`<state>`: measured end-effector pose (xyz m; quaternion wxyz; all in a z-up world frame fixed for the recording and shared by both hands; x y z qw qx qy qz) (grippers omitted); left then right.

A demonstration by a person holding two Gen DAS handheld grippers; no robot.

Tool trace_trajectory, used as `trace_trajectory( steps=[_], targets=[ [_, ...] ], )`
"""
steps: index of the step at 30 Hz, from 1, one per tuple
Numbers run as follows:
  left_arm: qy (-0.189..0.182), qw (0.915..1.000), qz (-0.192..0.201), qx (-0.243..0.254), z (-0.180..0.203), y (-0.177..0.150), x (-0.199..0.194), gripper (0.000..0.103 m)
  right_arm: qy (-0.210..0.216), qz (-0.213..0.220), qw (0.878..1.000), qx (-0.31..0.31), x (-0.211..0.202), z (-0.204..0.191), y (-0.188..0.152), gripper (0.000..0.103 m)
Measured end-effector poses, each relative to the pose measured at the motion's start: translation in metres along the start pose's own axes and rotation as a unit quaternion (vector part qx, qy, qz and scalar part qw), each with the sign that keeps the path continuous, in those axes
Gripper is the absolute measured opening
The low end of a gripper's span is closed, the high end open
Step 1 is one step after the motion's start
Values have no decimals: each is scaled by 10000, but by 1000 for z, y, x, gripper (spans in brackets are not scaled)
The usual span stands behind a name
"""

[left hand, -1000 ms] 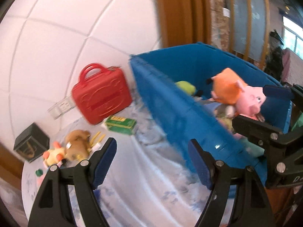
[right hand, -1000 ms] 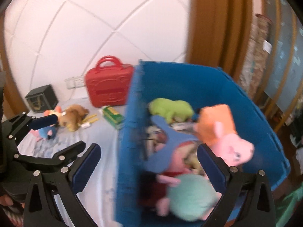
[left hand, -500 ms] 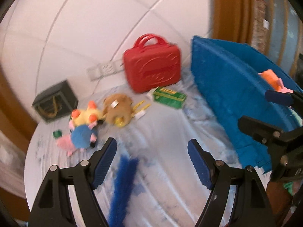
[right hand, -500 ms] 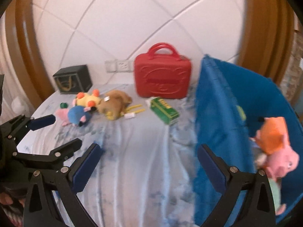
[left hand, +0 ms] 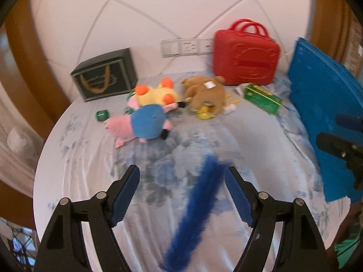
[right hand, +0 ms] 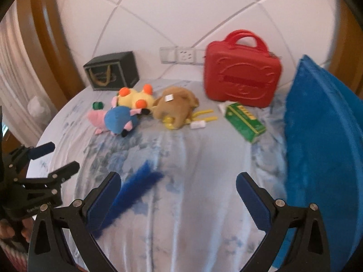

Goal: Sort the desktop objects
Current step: 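Move both tools back toward the plush pile, then grasp the pink pig plush in blue clothes with both tools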

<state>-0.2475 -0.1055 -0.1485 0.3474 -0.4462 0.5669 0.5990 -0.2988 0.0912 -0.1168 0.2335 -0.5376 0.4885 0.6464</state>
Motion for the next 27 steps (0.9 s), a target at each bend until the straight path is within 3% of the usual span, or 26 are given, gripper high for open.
trace_trajectory(
  steps=[14,27],
  targets=[
    [172,9975,-358,-583,-113,36,65,77,272,-512,9977,-343,90,-80,75,103],
    [59,9938,-840,-731,-167,91,173,77,417,-1108,9921,-405,199,-136,151,103]
  ],
)
Point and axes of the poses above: each gripper's, at about its wrist camera, not at the fingertips, and x roughly the way its jaws point, z to its right, y to its top, the point moved 7 cm from there along x, roughly the way its jaws point, and after that the axes turned 15 degrees about -z, right-handed, at the moved point
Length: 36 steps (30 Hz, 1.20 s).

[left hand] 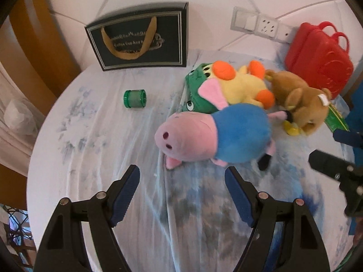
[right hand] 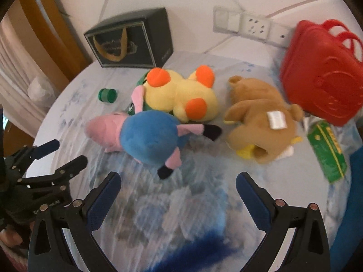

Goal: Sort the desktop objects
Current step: 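Grasp the pink pig plush in blue clothes with both tools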

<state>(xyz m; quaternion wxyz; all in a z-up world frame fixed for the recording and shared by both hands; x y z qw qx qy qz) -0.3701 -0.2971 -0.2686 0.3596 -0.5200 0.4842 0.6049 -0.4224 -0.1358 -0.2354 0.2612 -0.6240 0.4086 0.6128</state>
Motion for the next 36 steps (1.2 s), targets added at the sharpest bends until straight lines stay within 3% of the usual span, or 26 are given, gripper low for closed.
trace_trajectory(
  steps=[14,18,22,25,32,36],
  targets=[
    [6,9989,-189,437,4,35,65,77,110,-547,9984,-48,87,-20,51,103],
    [-193,9986,-131,485,4,43,67,79,372,-523,9979,53,94,-18,58,103],
    [-99,9969,-55,778,9,47,68,87,498,-520,9974,9,96,-21,62,103],
    [-171,9965,-65,819,10,50,71,88,399,-577,9975,-99,103,-27,66,103],
    [-290,9954,-21,908,11,54,77,88,612,-669,9959,-5,120,-24,70,103],
    [-394,9941,78,1011,18,52,76,74,610,-646,9960,-64,122,-22,71,103]
  ],
)
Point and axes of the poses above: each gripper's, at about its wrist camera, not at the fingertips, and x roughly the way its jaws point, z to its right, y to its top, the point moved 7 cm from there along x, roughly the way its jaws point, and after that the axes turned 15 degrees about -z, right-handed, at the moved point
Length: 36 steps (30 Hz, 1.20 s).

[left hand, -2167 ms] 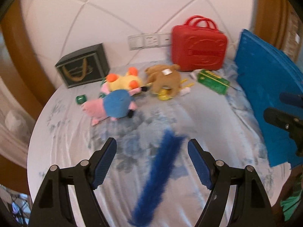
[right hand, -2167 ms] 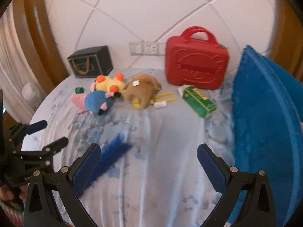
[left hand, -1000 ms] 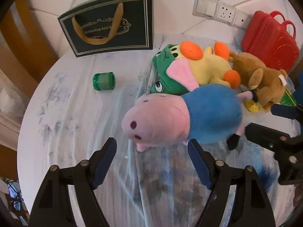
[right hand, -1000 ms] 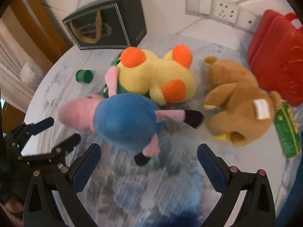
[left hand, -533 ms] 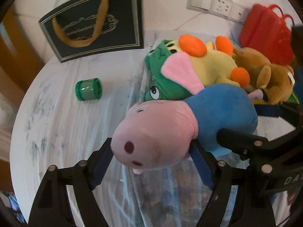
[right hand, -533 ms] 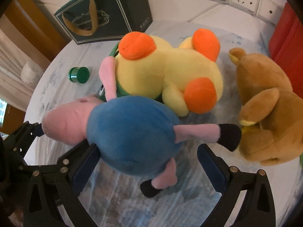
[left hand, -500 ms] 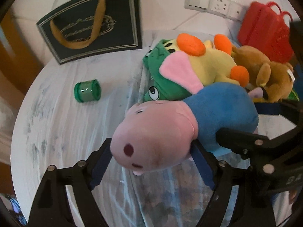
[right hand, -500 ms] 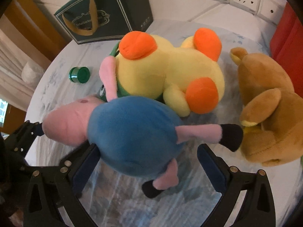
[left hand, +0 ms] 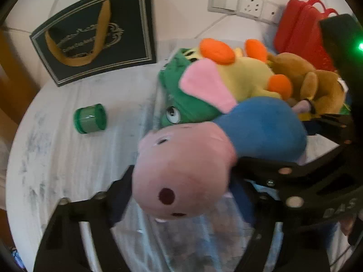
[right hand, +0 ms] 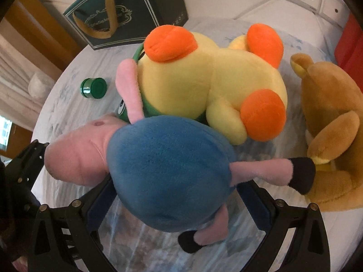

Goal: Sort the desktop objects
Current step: 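Grasp the pink pig plush in blue clothes with both tools, then lift and carry the blue-clothed pig plush with both tools over the crate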

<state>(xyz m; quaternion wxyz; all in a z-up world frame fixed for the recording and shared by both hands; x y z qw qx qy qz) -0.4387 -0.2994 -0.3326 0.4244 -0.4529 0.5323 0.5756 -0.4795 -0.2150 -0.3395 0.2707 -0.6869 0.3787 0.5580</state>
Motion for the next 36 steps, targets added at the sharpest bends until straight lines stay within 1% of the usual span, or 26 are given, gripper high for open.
trace_trajectory(
  steps=[1,3,5,7,11,15,21,25,28,31,36],
  targets=[
    [62,10000,28,35,2,0,-1,72,21,-1,10000,-9,1,0,0,103],
    [107,9999,67,47,4,-1,-2,69,44,46,10000,-65,0,-2,-1,97],
    [142,9998,99,25,6,-2,-4,66,-38,83,9998,-151,-2,-6,-2,92],
    [162,9998,138,-9,8,-4,-7,64,-21,100,9998,-162,-5,-8,-5,89],
    [149,9997,200,38,17,-5,-15,63,-47,164,9997,-150,-13,-5,-11,88],
    [182,9991,352,134,31,-4,-35,63,0,298,9995,-81,-30,1,-22,88],
    [94,9974,681,197,62,-8,-84,63,-151,658,9977,-86,-82,9,-46,88],
    [-16,9944,1000,356,96,-17,-124,63,-320,1026,9942,-10,-129,19,-81,88],
    [-66,9903,1238,625,132,-24,-155,63,-478,1325,9899,185,-169,35,-115,88],
    [-148,9841,1494,944,172,-30,-188,63,-597,1590,9847,393,-206,53,-148,88],
    [-327,9694,1916,1496,248,-39,-243,63,-887,2084,9703,846,-275,90,-208,88]
  ],
)
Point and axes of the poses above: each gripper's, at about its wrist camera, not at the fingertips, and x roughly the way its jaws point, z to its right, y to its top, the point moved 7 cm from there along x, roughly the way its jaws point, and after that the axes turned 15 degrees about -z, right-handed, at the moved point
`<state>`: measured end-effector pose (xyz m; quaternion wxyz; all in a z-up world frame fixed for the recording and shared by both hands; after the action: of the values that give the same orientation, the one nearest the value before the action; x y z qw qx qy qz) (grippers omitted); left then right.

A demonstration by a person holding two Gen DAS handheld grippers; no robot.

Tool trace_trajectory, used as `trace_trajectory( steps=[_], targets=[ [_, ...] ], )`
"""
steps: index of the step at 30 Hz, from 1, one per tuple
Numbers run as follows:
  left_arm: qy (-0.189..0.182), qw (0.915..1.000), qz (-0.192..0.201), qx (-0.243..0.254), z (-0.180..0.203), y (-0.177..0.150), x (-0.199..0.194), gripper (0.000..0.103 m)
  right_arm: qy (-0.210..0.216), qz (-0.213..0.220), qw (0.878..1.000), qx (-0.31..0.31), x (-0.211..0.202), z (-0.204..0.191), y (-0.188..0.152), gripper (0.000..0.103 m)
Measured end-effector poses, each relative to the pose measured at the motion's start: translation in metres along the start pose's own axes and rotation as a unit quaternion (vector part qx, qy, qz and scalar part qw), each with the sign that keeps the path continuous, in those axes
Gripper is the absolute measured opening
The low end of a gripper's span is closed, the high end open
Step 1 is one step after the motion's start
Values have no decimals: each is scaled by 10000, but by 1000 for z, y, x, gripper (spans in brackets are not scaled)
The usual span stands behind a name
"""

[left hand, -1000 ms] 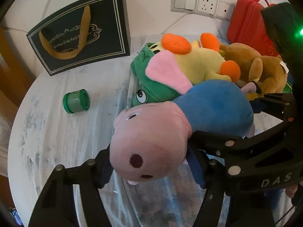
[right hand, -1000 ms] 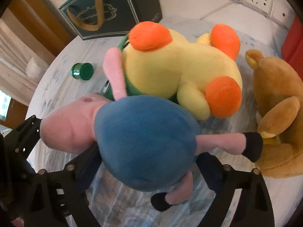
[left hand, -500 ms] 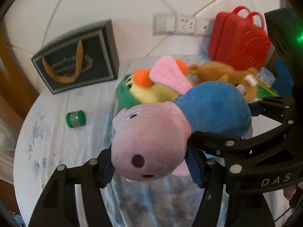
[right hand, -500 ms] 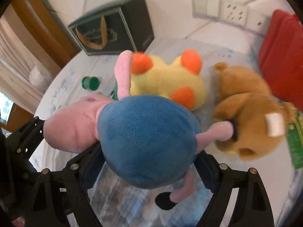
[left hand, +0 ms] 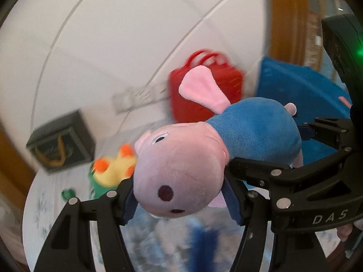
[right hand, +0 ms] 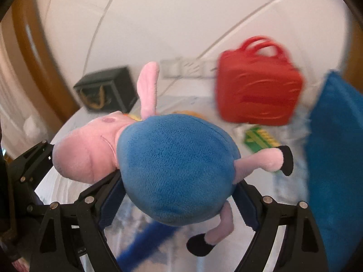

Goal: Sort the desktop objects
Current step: 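Lift and carry the blue-clothed pig plush with both tools over the crate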

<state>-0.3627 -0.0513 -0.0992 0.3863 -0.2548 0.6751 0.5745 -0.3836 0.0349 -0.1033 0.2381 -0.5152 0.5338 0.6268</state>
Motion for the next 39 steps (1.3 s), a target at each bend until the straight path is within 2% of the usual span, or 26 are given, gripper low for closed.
trace_trajectory(
  steps=[7,14,20,24,30,36,39],
  targets=[
    [-392,9948,608,716,111,37,-60,63,-576,652,9940,658,-106,83,-41,88],
    [-902,9794,1131,1410,233,61,-113,63,-1137,1154,9794,1206,-198,161,-95,88],
    [-1305,9645,1249,1928,347,68,-135,64,-1503,1326,9635,1776,-252,240,-154,88],
    [-1536,9563,1120,2221,415,68,-130,64,-1647,1308,9536,2155,-271,293,-197,88],
    [-1548,9503,893,2550,487,72,-112,64,-1596,1219,9469,2510,-283,357,-245,88],
    [-1463,9505,676,2657,516,69,-92,64,-1433,1148,9465,2655,-282,398,-270,88],
    [-1378,9522,557,2671,527,68,-86,69,-1339,1131,9477,2668,-277,412,-272,89]
  ],
)
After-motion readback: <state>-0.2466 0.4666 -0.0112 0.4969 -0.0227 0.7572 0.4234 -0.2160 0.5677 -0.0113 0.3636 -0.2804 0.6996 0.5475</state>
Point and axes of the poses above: each gripper's, at about its wrist camera, not at the fingertips, and x roughly the way its jaws point, z to its right, y to its top, the point moved 7 cm from there along x, roughly the way its jaws point, and after that the axes turned 15 degrees about -z, right-handed, at the moved point
